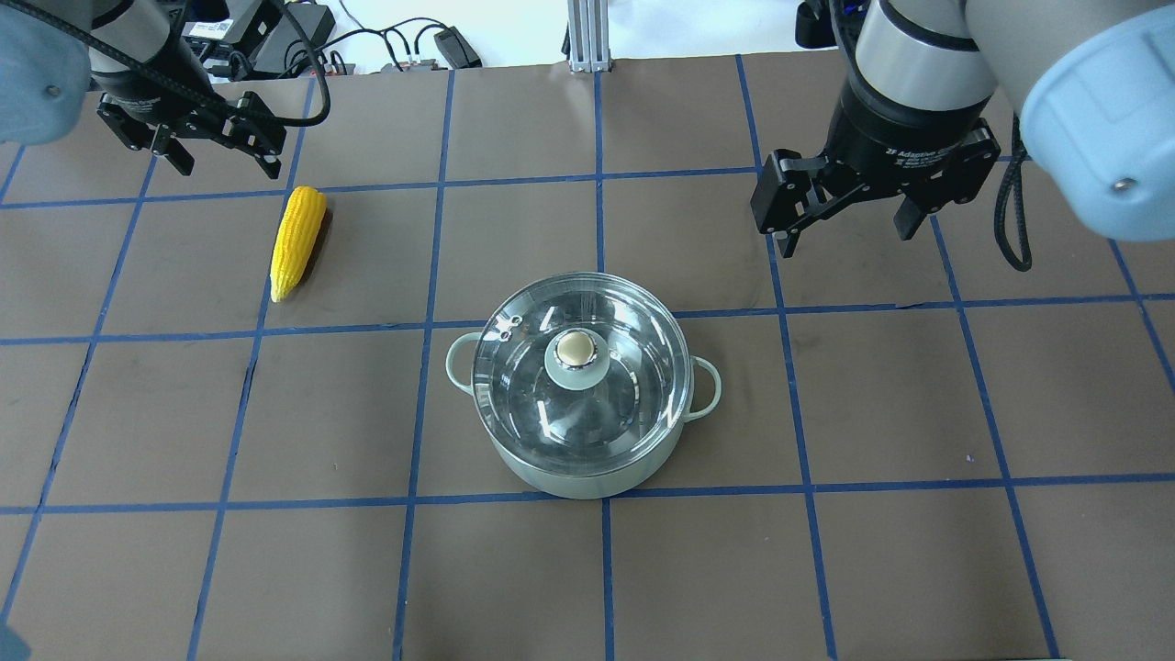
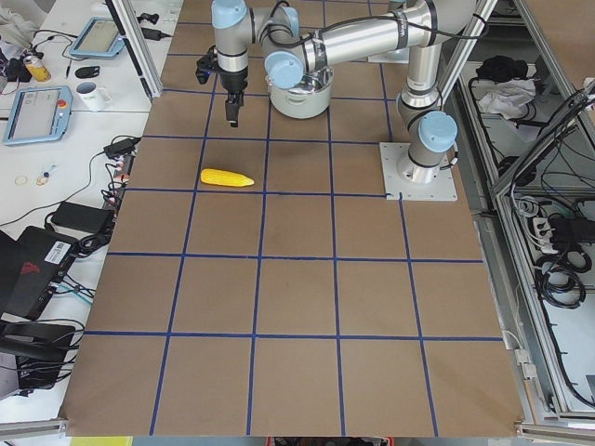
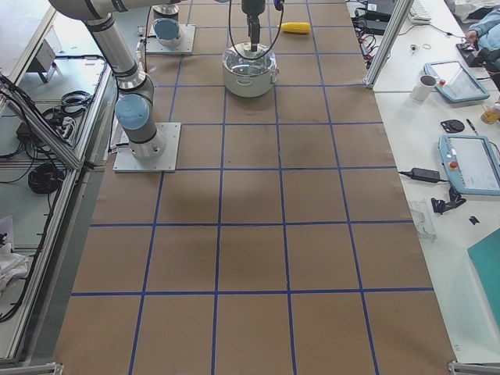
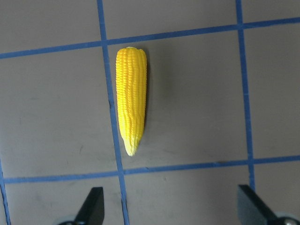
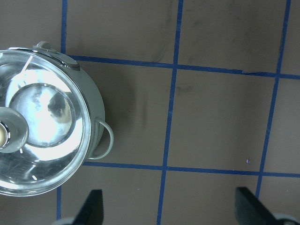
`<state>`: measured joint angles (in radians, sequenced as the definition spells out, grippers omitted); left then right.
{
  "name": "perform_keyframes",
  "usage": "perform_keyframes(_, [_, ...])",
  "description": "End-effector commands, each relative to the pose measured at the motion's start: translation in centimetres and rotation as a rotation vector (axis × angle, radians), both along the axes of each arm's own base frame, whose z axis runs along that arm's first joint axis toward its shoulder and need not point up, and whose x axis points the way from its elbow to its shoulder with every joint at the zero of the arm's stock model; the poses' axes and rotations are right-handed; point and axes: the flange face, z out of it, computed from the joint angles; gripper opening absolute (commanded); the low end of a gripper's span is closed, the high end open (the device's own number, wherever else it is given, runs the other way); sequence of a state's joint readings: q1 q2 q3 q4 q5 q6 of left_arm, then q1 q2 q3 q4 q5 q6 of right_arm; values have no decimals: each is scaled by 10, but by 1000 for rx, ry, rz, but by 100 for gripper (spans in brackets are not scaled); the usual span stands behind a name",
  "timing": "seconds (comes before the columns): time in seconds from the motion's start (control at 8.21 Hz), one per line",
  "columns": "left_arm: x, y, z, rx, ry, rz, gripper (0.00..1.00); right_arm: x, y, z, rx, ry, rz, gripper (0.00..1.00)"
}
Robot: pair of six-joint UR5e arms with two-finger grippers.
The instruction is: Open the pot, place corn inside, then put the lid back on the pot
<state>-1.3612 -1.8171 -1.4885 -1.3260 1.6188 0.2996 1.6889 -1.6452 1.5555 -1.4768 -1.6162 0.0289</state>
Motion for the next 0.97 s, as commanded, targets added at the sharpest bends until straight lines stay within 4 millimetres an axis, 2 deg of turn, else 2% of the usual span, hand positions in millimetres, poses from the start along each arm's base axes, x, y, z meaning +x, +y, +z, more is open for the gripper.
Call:
perform_keyframes(0.0, [71,-47,-94,9,-8,-69,100,3,-8,-9,12,-12,-20,100])
perform_keyframes(0.12, [78,-62,-124,-17,-15,-71,100,14,-33,-31,40,-6,-51,100])
perform_keyframes(0.24, [81,-71,-146,-24,-16,-66,100,53,-38,-44,4,-11,-62,100])
perform_keyframes(0.37, [79,-75,-164,-13,26,-60,100,105,-41,-72,-1,-10,-51,100])
perform_keyframes(0.49, [72,-77,-170,-26,94,-61,100,150,-33,-95,-1,-11,-70,100])
perform_keyframes(0.61, [71,-78,-175,-22,104,-62,100,174,-34,-113,-21,-20,-92,100])
perform_keyframes(0.73, [72,-79,-186,-7,109,-68,100,180,-33,-122,-12,-18,-86,100])
perform_keyframes(0.85, [72,-81,-200,11,115,-72,100,187,-27,-141,39,-17,-82,100])
